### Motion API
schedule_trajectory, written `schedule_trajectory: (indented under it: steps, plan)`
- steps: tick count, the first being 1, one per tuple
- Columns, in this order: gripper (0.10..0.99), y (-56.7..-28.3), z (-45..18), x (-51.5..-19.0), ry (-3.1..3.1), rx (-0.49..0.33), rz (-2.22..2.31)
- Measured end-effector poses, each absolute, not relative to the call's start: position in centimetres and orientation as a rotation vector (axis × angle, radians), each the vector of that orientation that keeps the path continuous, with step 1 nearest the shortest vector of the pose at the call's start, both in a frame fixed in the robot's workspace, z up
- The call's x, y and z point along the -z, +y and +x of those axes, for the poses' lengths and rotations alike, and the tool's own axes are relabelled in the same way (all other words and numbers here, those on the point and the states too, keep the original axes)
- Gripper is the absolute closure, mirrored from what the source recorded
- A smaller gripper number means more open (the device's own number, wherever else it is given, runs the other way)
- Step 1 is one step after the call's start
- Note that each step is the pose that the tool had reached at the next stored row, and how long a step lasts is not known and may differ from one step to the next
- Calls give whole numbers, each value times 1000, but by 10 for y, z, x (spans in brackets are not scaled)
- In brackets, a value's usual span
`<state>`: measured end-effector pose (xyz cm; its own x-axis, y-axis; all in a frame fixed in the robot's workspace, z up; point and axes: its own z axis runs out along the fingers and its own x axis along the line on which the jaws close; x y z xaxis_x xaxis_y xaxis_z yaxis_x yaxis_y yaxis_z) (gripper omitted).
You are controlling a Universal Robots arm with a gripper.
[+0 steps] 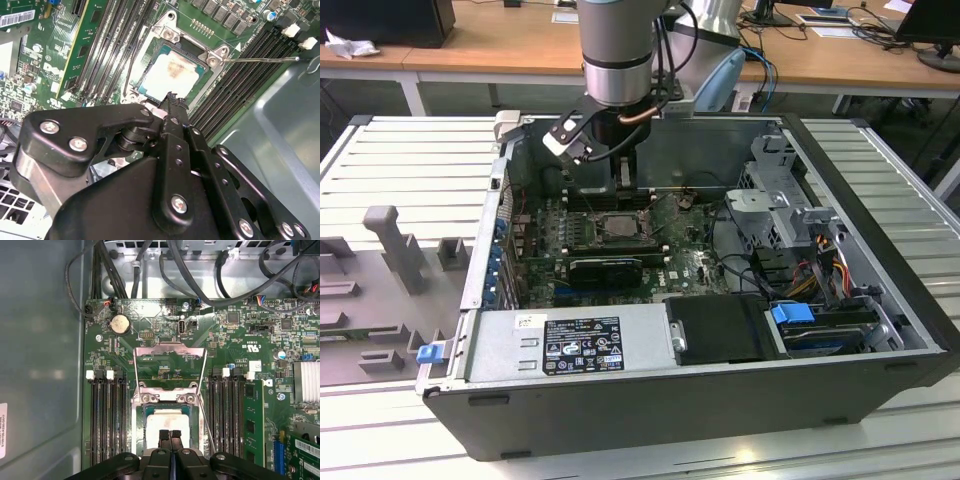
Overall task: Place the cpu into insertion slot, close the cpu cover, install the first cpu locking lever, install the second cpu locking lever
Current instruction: 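Close the cpu cover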
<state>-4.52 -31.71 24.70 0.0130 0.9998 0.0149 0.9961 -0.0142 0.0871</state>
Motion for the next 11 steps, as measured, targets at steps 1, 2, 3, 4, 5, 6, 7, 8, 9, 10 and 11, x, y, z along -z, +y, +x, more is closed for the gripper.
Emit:
schedule_trajectory:
  steps: [1, 2, 3, 4, 5, 6, 7, 8, 9, 10, 11]
  plan:
    - [980, -317, -45, -247, 2169, -111, 2198]
    - [980, -317, -45, -248, 2169, -110, 2198]
    - [980, -317, -45, -248, 2169, -111, 2198]
    - [980, -317, -45, -249, 2169, -111, 2198]
    - [980, -317, -45, -249, 2169, -111, 2198]
    - [980, -317, -45, -250, 2169, -111, 2198]
    - [980, -317, -45, -250, 2169, -111, 2198]
    - [980, -317, -45, -251, 2169, -111, 2198]
    - [980, -317, -45, -251, 2169, -111, 2198]
    - [980, -317, -45, -251, 2169, -111, 2198]
    - [980, -317, -44, -251, 2169, -111, 2199]
